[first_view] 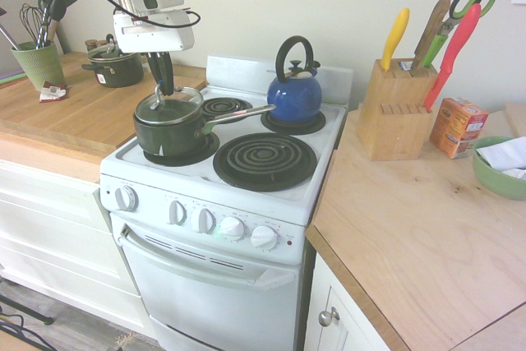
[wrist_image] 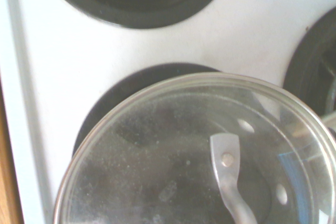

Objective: Cover the lid of the pot

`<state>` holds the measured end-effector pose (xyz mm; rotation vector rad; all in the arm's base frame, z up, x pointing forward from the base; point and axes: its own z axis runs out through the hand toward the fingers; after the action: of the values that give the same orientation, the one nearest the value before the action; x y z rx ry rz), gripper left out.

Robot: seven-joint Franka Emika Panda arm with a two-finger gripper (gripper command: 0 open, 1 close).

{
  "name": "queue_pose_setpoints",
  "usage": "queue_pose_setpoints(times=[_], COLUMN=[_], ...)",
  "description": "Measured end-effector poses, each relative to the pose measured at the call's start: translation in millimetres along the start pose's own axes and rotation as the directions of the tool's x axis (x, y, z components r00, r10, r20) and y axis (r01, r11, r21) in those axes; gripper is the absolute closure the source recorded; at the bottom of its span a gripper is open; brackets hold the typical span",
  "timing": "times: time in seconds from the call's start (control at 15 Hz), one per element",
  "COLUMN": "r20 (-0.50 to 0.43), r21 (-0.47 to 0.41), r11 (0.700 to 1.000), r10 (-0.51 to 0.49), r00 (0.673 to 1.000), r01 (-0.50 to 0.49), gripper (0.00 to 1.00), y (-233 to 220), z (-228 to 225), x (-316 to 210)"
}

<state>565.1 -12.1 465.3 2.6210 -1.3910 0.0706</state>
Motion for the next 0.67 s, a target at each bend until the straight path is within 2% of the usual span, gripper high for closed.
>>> queue_pose_setpoints(times=[0.47, 0.53, 0.67], r20=[-0.005, -0.006, -0.006], r21=[-0.03, -0.03, -0.03], r11=[0.999, 0.999, 0.999], r10=[-0.023, -0.023, -0.025], r00=[1.0, 1.0, 1.0], r01=[0.022, 0.023, 0.025], gripper=[1.0, 0.0, 0.0], y=[-8, -8, -8], z=[14, 14, 14], x=[-7, -7, -8])
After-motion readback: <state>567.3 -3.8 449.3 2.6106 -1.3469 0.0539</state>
